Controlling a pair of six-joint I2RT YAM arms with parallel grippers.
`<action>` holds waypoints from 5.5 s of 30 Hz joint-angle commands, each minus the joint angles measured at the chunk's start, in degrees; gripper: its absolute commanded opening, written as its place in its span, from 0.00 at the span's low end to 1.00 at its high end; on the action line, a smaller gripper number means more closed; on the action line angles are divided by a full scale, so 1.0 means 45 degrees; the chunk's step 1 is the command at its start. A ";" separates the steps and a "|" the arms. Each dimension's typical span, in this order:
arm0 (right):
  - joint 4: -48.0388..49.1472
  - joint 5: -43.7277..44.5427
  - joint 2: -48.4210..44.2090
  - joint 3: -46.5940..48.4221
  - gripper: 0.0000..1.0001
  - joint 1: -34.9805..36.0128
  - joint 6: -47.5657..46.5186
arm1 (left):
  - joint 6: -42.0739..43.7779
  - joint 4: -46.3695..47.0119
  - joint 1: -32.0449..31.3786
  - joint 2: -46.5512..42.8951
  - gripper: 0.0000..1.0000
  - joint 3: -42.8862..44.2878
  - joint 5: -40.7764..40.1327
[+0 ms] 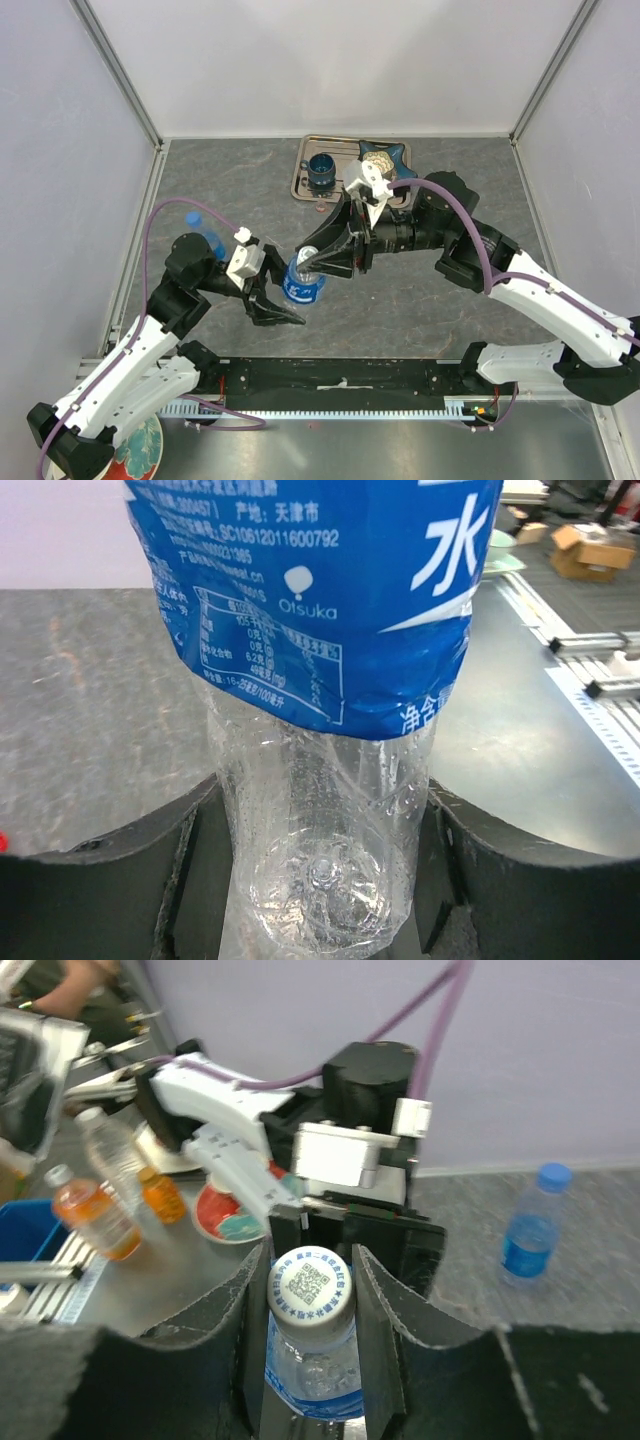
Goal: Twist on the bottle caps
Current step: Screw the bottle cap onto the plastic bottle.
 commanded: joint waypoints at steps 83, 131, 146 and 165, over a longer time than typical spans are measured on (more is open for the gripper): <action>0.1831 -0.2887 0.0859 0.0374 0.57 -0.0326 0.0830 | -0.0649 0.0411 0.0017 0.0015 0.02 0.0351 0.2023; -0.5436 1.7895 0.3105 0.0530 0.00 0.0746 0.3075 | 0.2046 0.0137 0.0369 -0.0317 0.02 0.0097 -0.9032; -0.0922 0.9560 0.0823 0.1601 0.85 0.0515 0.2843 | 0.0992 0.0860 0.0447 -0.1000 0.02 -0.0917 -0.5791; 0.0540 0.1060 -0.2774 -0.0544 0.88 -0.0014 -0.0205 | -0.3167 0.3183 0.0818 -0.1235 0.02 0.0467 -0.1633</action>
